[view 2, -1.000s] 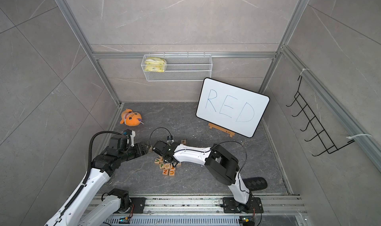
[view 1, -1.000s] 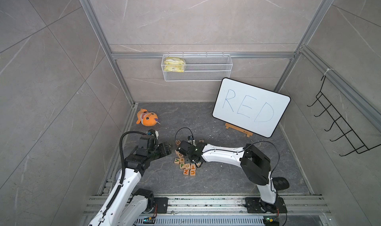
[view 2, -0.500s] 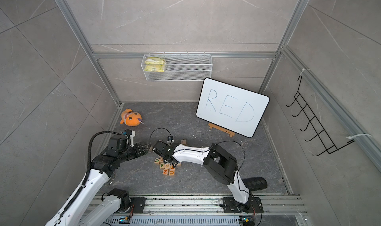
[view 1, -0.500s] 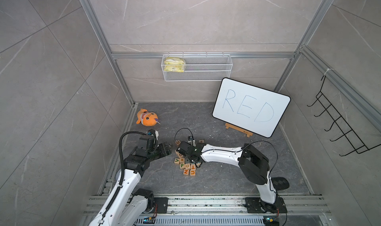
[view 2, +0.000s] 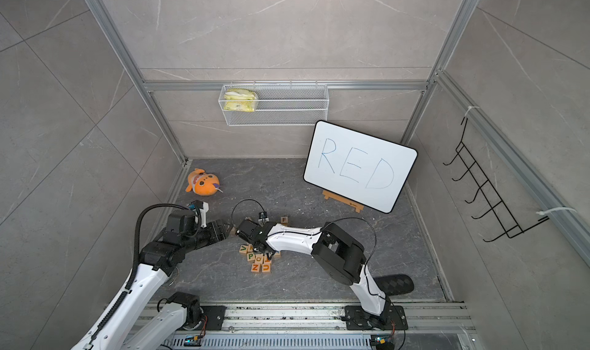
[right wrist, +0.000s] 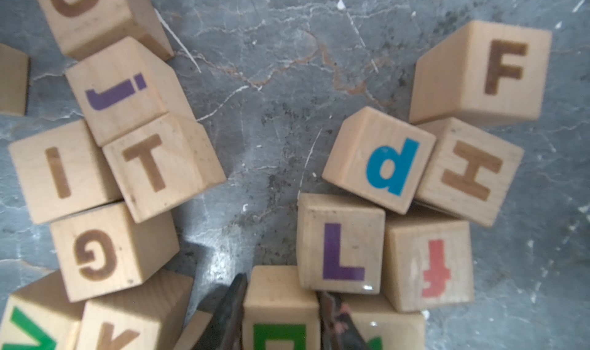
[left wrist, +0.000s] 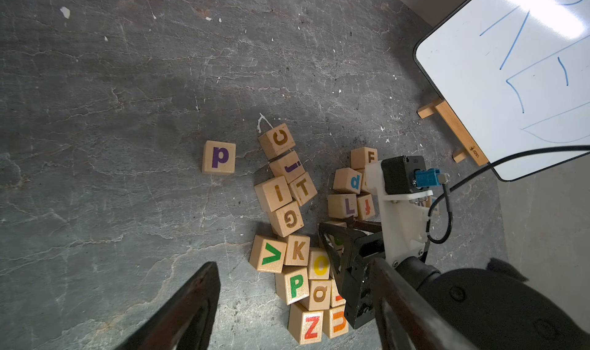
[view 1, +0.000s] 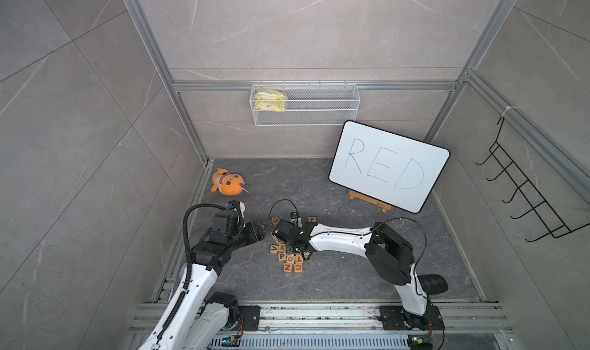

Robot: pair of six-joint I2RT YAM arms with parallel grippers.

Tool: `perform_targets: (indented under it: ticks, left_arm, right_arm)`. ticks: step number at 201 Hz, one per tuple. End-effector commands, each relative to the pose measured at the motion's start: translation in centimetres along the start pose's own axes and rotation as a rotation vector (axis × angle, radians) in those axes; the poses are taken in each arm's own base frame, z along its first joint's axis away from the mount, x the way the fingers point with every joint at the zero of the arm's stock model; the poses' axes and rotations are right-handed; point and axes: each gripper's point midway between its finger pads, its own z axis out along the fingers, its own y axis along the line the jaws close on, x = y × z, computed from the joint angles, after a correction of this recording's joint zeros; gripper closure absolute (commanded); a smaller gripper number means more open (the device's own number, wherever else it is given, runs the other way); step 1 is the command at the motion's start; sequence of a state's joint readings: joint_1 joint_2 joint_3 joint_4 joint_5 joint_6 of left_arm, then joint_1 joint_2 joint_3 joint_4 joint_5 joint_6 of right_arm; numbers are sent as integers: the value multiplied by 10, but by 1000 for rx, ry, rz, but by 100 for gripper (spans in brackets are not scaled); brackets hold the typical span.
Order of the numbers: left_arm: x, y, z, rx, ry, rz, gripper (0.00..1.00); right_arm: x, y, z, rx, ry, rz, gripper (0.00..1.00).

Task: Assemble the uppercase word "red" with letter blocks
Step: Pick up the letter block from the center of the board, then place the letter block at the center of the board.

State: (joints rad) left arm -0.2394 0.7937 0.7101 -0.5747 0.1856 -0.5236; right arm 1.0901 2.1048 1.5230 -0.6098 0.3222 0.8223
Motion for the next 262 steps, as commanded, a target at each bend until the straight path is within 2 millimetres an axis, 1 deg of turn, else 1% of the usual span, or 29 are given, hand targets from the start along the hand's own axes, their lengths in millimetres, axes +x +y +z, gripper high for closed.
perform_targets:
  ticks: [1, 21, 37, 53, 77, 96, 99, 111, 114, 116, 126, 134, 147, 151, 158, 169, 179, 189, 198, 210, 222, 232, 244, 262]
  left_arm:
    - [-8, -5, -5, 22, -38, 10, 23]
    - [-8, -6, -7, 28, -45, 11, 23]
    - [-9, -9, -9, 48, -52, 15, 23]
    - [-9, -13, -10, 74, -61, 17, 23]
    - [-9, -21, -12, 124, -76, 20, 23]
    - [-8, -28, -12, 169, -75, 16, 23]
    - [-8, -29, -12, 173, -74, 14, 23]
    - [-8, -31, -12, 186, -72, 9, 23]
    - [-7, -32, -11, 191, -69, 9, 23]
    - [-7, -32, -11, 193, -67, 7, 23]
    - [-6, -34, -10, 207, -59, 4, 23]
    - [-5, -37, -9, 221, -51, 4, 24]
    - [-3, -42, -8, 248, -39, 10, 24]
    - [-2, -44, -7, 252, -37, 12, 24]
    - [-1, -47, -6, 261, -34, 20, 24]
    - [0, -52, -6, 273, -30, 32, 25]
    - [2, -57, -6, 284, -23, 53, 25]
    - [5, -64, -7, 296, -14, 84, 25]
    - [7, -68, -7, 299, -11, 106, 25]
    - [9, -73, -6, 300, -7, 130, 25]
    - [11, -79, -5, 312, 1, 144, 25]
    - [13, -84, -5, 324, 16, 152, 25]
    - [14, -91, -5, 339, 29, 171, 25]
    - [16, -95, -4, 345, 42, 194, 25]
  right_arm:
    - [-17, 5, -28, -45, -51, -37, 73]
    - [-27, 2, -45, -46, -84, -74, 76]
    - [-36, -5, -65, -44, -128, -115, 79]
    - [-45, -12, -89, -56, -179, -195, 80]
    - [-60, -28, -133, -73, -324, -363, 82]
    - [-75, -44, -166, -54, -480, -501, 100]
    - [-77, -46, -171, -56, -504, -524, 100]
    - [-75, -44, -190, -104, -572, -658, 100]
    - [-74, -44, -192, -110, -577, -685, 100]
    - [-72, -42, -196, -129, -585, -730, 100]
    - [-60, -38, -204, -167, -594, -920, 100]
    - [-48, -39, -204, -174, -565, -1048, 100]
    - [-35, -56, -197, -84, -435, -1229, 100]
    - [-34, -60, -196, -73, -409, -1256, 100]
    - [-28, -71, -189, -33, -345, -1331, 100]
    - [-15, -84, -183, -55, -277, -1431, 100]
    - [-12, -97, -185, -151, -262, -1409, 100]
    - [-12, -112, -191, -245, -273, -1364, 100]
    - [-13, -125, -193, -288, -294, -1332, 100]
    - [-1, -137, -192, -341, -310, -1375, 100]
    - [3, -150, -183, -356, -299, -1376, 100]
    - [3, -165, -174, -369, -263, -1344, 100]
    - [8, -182, -164, -408, -200, -1321, 100]
    - [8, -211, -144, -376, -131, -1290, 100]
